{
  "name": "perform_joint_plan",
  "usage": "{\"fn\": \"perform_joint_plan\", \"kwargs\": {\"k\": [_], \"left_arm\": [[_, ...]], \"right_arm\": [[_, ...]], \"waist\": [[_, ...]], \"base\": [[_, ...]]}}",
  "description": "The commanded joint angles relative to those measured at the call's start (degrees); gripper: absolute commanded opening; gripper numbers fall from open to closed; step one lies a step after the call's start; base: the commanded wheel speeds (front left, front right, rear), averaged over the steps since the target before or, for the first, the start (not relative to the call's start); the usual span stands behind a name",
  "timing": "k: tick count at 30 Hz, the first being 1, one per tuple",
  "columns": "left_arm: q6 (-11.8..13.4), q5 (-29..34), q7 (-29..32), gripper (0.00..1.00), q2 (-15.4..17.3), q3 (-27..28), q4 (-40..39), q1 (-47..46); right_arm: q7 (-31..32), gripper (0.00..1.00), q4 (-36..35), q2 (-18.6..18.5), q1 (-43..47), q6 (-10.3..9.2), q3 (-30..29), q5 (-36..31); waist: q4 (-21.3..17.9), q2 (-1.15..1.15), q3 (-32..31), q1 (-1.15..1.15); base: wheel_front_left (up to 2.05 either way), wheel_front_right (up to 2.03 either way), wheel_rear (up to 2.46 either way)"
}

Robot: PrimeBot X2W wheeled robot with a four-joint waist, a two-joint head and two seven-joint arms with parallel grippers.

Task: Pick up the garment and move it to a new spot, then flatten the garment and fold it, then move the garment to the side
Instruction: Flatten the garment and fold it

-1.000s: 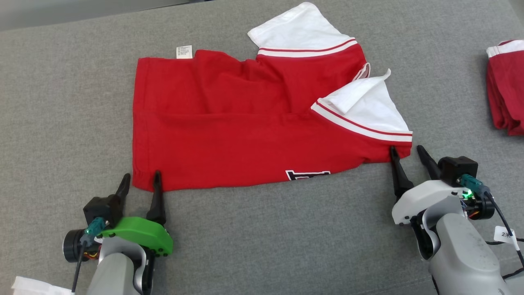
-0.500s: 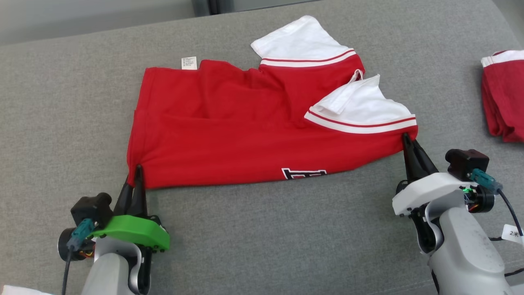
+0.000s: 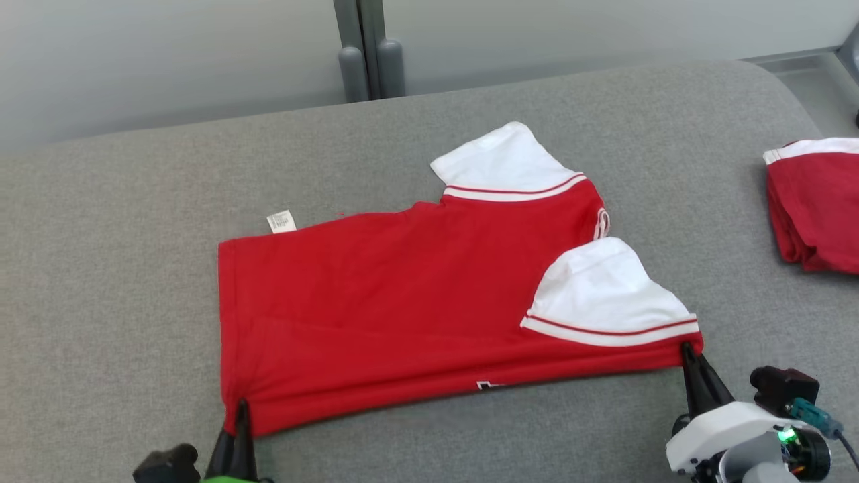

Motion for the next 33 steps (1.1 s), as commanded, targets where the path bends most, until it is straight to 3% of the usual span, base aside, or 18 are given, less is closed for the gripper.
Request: {"fn": "perform_joint_plan", "kwargs": {"k": [1,4,5,6,7,16,24,33], "left_arm": [[0.81,-0.92,0.00,0.00,0.47,-0.31,0.66,1.33],[1.52,-2.29,0.00,0.00,0.45,-2.15,2.43,2.63],[1.63,-2.37,0.00,0.38,0.46,-2.78,2.82,2.48],[1.82,-2.48,0.00,0.93,0.45,-3.16,3.11,2.21],[2.06,-2.69,0.00,1.00,0.44,-3.47,3.29,1.50],[1.27,-1.31,0.00,1.00,0.40,-2.41,1.64,-9.00],[-1.20,4.42,0.01,1.00,1.97,-1.15,12.15,-24.13],[-0.83,7.78,0.00,1.00,4.89,1.51,21.18,-33.69]], "right_arm": [[0.01,0.00,0.20,-0.54,1.26,-0.13,-0.09,0.63],[0.01,0.00,0.79,-0.51,2.40,-0.13,0.47,1.06],[0.01,0.00,1.08,-0.50,2.38,-0.13,0.68,1.29],[0.01,0.46,1.03,-0.50,2.05,-0.13,0.77,1.26],[0.01,1.00,0.62,-0.49,1.33,-0.12,1.04,0.94],[0.01,1.00,-2.67,-0.40,-6.67,-0.12,1.85,-4.05],[0.01,1.00,-0.13,-0.43,-17.28,-0.12,5.53,-6.85],[0.01,1.00,3.32,-0.43,-25.13,-0.12,9.18,-8.30]], "waist": [[0.75,0.00,-1.09,0.00],[1.08,0.00,-0.74,0.00],[1.19,0.00,-0.54,0.00],[1.29,0.00,-0.26,0.00],[1.40,0.00,0.10,0.00],[1.30,0.00,5.72,0.00],[0.07,0.00,11.10,0.00],[-0.48,0.00,15.06,0.00]], "base": [[0.00,0.00,0.00],[0.00,0.00,0.00],[0.00,0.00,0.00],[0.00,0.00,0.00],[0.00,0.00,0.00],[0.00,0.00,0.00],[0.00,0.00,0.00],[0.00,0.00,0.00]]}}
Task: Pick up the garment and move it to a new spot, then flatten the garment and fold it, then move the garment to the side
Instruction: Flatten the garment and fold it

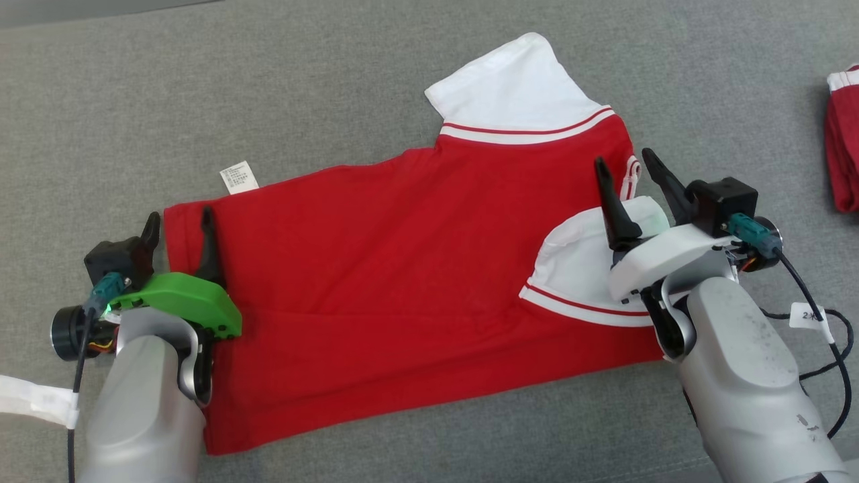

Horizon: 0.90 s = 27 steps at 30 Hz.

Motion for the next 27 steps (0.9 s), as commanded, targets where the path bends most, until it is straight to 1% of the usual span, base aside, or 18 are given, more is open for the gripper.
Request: {"fn": "perform_joint_plan", "kwargs": {"k": [1,2,3,4,5,8,11,16,19,27], "left_arm": [[-0.20,0.31,0.00,1.00,0.61,0.27,1.36,-1.51],[-0.21,0.46,0.01,1.00,0.63,0.43,2.15,-2.01],[-0.07,0.70,0.02,0.50,0.35,0.38,3.10,-2.27],[-0.02,0.55,0.06,0.17,0.01,0.44,3.85,-2.51],[-0.07,0.36,0.07,0.00,-0.30,0.67,4.13,-2.79],[-0.37,0.61,0.07,0.00,-0.79,0.91,4.03,-3.16],[-0.66,1.37,0.04,0.00,-1.43,0.71,2.29,-3.53],[-1.42,2.39,0.00,0.00,-2.24,0.21,-1.63,-4.23],[-1.91,2.84,0.00,0.00,-2.91,-1.07,-3.80,-4.51],[-2.38,0.98,0.00,0.00,-3.86,-4.97,-6.74,-5.96]], "right_arm": [[0.01,1.00,0.65,-0.26,-1.44,-0.10,0.44,-0.76],[0.01,1.00,1.13,-0.27,-2.18,-0.10,0.71,-1.05],[0.01,1.00,1.94,-0.40,-3.05,-0.10,0.92,-1.30],[0.01,1.00,2.55,-0.69,-3.90,-0.10,1.06,-1.61],[0.01,1.00,3.25,-1.00,-5.05,-0.10,1.46,-1.98],[0.01,1.00,5.81,-1.64,-8.00,-0.10,2.21,-2.60],[0.81,1.00,9.30,-2.69,-11.81,-0.10,2.41,-2.83],[4.63,1.00,15.69,-3.73,-18.84,-0.10,2.11,-2.51],[7.20,1.00,19.70,-4.78,-23.51,-0.10,2.09,-2.25],[12.33,1.00,28.65,-7.37,-33.31,-0.10,2.35,-3.15]], "waist": [[-0.23,0.00,1.43,0.00],[-0.16,0.00,1.66,0.00],[-0.02,0.00,1.78,0.00],[0.18,0.00,1.97,0.00],[0.43,0.00,2.16,0.00],[1.21,0.00,2.52,0.00],[2.30,0.00,2.93,0.00],[4.68,0.00,4.17,0.00],[6.59,0.00,5.37,0.00],[10.97,0.00,9.01,0.00]], "base": [[0.00,0.00,0.00],[0.00,0.00,0.00],[0.00,0.00,0.00],[0.00,0.00,0.00],[0.00,0.00,0.00],[0.00,0.00,0.00],[0.00,0.00,0.00],[0.00,0.00,0.00],[0.00,0.00,0.00],[0.00,0.00,0.00]]}}
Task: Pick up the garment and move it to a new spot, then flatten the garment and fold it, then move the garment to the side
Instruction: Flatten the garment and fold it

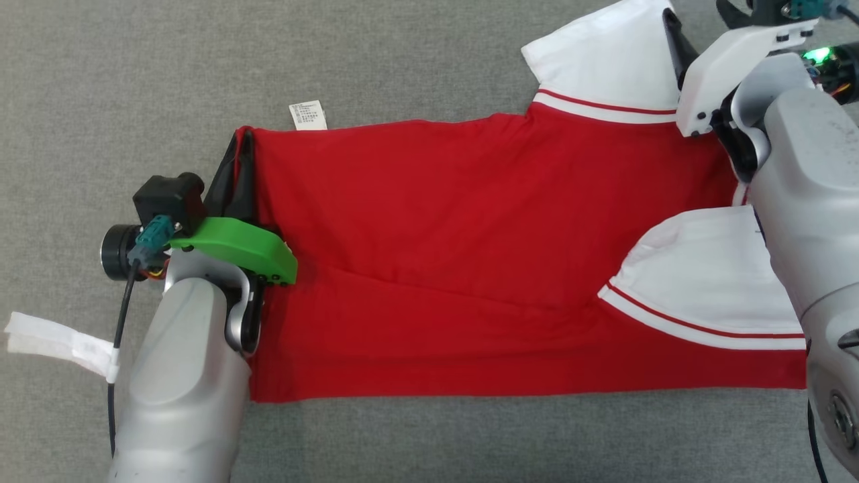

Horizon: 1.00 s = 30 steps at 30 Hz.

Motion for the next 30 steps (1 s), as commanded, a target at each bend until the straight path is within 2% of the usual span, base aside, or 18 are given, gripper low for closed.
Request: {"fn": "perform_joint_plan", "kwargs": {"k": [1,8,9,10,13,17,22,30], "left_arm": [[-0.18,-0.58,0.00,0.00,0.01,-0.51,-0.51,-1.32],[-0.19,-3.30,0.00,0.00,-0.06,-3.35,-2.01,-1.82],[-0.20,-3.58,0.00,0.00,-0.07,-3.50,-2.09,-1.85],[-0.20,-3.73,0.00,0.00,-0.06,-3.54,-2.15,-1.86],[-0.19,-4.22,0.00,0.00,-0.04,-2.93,-3.12,-1.86],[-0.18,-5.02,0.00,0.00,-0.01,-1.07,-6.42,-0.44],[-0.18,-3.85,0.00,0.00,0.11,0.64,-8.11,1.99],[-0.20,-2.77,0.00,0.00,1.51,3.49,-8.47,5.81]], "right_arm": [[0.91,1.00,1.39,-0.07,-1.33,-0.10,0.23,0.01],[4.02,1.00,6.07,-0.13,-5.56,-0.10,2.00,1.24],[4.17,0.18,6.63,0.13,-5.61,-0.10,2.29,1.31],[3.29,0.00,6.74,0.08,-5.79,-0.10,2.18,1.57],[-1.39,0.00,6.61,-1.13,-6.91,-0.10,1.59,0.87],[-8.48,0.00,6.29,-0.76,-7.43,-0.10,-0.07,1.10],[-11.88,0.00,3.83,-0.09,-6.14,-0.10,-2.08,1.32],[-12.11,0.00,-11.49,2.24,3.44,-0.10,-4.13,4.74]], "waist": [[2.51,0.00,2.57,0.00],[3.50,0.00,4.33,0.00],[3.46,0.00,4.39,0.00],[3.38,0.00,4.41,0.00],[2.89,0.00,4.16,0.00],[1.81,0.00,2.96,0.00],[-0.29,0.00,0.24,0.00],[-4.24,0.00,-4.27,0.00]], "base": [[0.00,0.00,0.00],[0.00,0.00,0.00],[0.00,0.00,0.00],[0.00,0.00,0.00],[0.00,0.00,0.00],[0.00,0.00,0.00],[0.00,0.00,0.00],[0.00,0.00,0.00]]}}
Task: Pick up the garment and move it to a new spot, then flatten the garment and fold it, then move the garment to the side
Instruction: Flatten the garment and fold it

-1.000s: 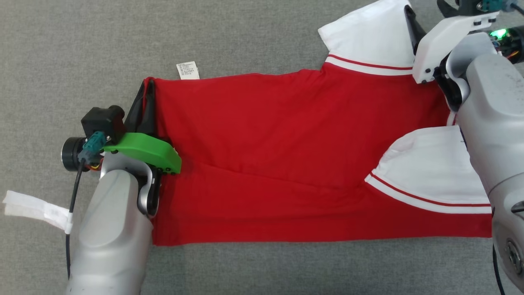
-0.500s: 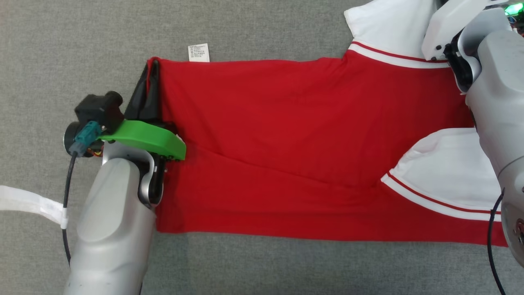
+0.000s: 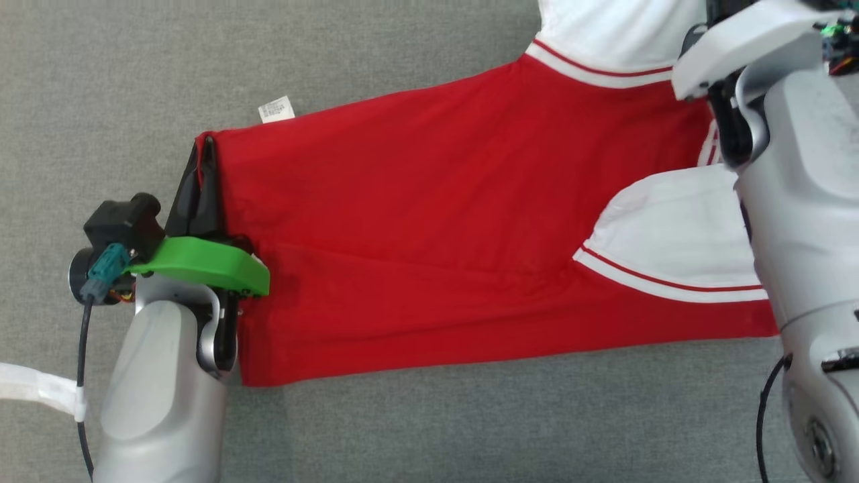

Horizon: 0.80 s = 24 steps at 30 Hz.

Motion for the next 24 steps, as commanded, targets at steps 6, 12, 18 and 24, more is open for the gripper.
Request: {"fn": "perform_joint_plan", "kwargs": {"k": [6,12,18,24], "left_arm": [[-0.07,0.72,0.00,0.00,1.52,0.79,0.07,5.27],[-0.07,0.29,0.00,0.00,1.90,1.23,0.11,10.66],[-0.07,-0.35,0.00,0.00,1.77,1.33,1.26,14.59],[-0.08,0.48,0.00,0.73,1.21,1.59,1.11,18.09]], "right_arm": [[-0.21,0.00,-9.74,0.76,14.02,-0.10,1.61,4.83],[-0.21,0.00,-14.93,0.92,25.87,-0.10,2.51,8.70],[-0.21,0.00,-15.70,1.09,34.90,-0.10,2.06,11.35],[-0.22,0.40,-13.47,1.97,39.35,-0.10,0.11,12.23]], "waist": [[-5.20,0.00,-6.48,0.00],[-6.88,0.00,-9.93,0.00],[-6.89,0.00,-12.12,0.00],[-6.51,0.00,-13.10,0.00]], "base": [[0.00,0.00,0.00],[0.00,0.00,0.00],[0.00,0.00,0.00],[0.00,0.00,0.00]]}}
